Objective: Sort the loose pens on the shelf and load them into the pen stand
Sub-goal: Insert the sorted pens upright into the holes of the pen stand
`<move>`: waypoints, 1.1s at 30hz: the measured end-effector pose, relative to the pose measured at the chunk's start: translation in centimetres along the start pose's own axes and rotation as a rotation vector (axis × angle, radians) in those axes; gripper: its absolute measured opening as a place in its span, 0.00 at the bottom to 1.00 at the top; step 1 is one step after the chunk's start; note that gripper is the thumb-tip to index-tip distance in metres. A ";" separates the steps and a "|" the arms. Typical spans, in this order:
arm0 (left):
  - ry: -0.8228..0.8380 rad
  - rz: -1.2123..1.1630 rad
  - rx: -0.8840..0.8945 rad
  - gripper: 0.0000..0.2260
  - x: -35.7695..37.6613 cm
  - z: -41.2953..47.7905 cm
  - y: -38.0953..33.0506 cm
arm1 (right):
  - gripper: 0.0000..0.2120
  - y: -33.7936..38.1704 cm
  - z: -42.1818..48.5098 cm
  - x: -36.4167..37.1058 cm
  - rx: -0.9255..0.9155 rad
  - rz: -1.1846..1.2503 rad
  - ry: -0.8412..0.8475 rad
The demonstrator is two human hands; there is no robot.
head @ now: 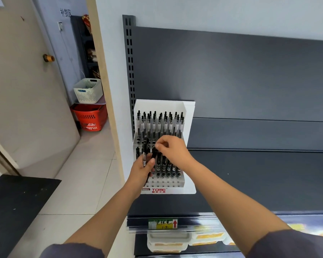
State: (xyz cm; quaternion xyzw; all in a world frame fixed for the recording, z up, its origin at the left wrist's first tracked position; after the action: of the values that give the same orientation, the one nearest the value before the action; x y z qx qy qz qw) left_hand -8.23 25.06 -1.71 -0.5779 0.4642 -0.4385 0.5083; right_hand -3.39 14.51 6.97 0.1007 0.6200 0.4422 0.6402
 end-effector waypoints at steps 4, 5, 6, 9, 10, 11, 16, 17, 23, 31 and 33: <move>0.028 -0.072 -0.028 0.05 -0.1 -0.2 0.0 | 0.06 -0.1 0.0 -0.4 0.029 0.161 0.030; 0.034 -0.066 -0.029 0.06 -0.2 -0.2 0.0 | 0.07 -0.1 -0.1 -0.3 0.041 0.197 0.044; 0.037 -0.060 -0.027 0.06 -0.2 -0.2 0.0 | 0.07 -0.2 -0.1 0.0 0.054 0.234 0.058; 0.019 -0.047 -0.007 0.04 -0.4 -0.3 -0.1 | 0.04 -0.4 -0.2 0.6 0.090 0.308 0.027; 0.014 -0.052 0.001 0.04 -0.4 -0.3 -0.2 | 0.03 -0.5 -0.2 0.7 0.107 0.333 -0.006; 0.011 -0.060 0.009 0.04 -0.5 -0.3 -0.2 | 0.02 -0.6 -0.2 0.7 0.129 0.362 -0.042; -0.031 0.020 0.025 0.05 -1.4 -0.4 -0.2 | 0.05 -0.4 0.1 0.2 0.135 0.257 -0.111; -0.045 0.056 0.040 0.05 -1.7 -0.4 -0.2 | 0.05 -0.2 0.2 -0.2 0.111 0.194 -0.123; -0.141 0.066 0.069 0.06 -3.9 -0.7 -0.3 | 0.06 0.8 0.0 -0.9 -0.015 -0.091 -0.163; -0.093 0.063 -0.031 0.07 -4.6 -0.7 0.8 | 0.08 2.2 0.0 0.0 -0.133 -0.261 -0.159; -0.097 0.104 -0.014 0.06 -4.7 -0.7 0.6 | 0.08 2.2 0.0 0.2 -0.132 -0.270 -0.137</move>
State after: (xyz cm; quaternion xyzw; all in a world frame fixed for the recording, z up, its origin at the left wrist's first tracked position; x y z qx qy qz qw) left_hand -9.79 29.49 -2.37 -0.5772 0.4713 -0.3798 0.5481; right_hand -4.38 15.94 8.35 0.0042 0.5524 0.3838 0.7399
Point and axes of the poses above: each hand's wrist, its own z-axis towards the middle knuckle, its own x-axis out of the palm, y = z × x, the point moved 8 cm from there along z, towards the middle knuckle, and after that the axes turned 4 degrees about -x, right-handed, at the moved point
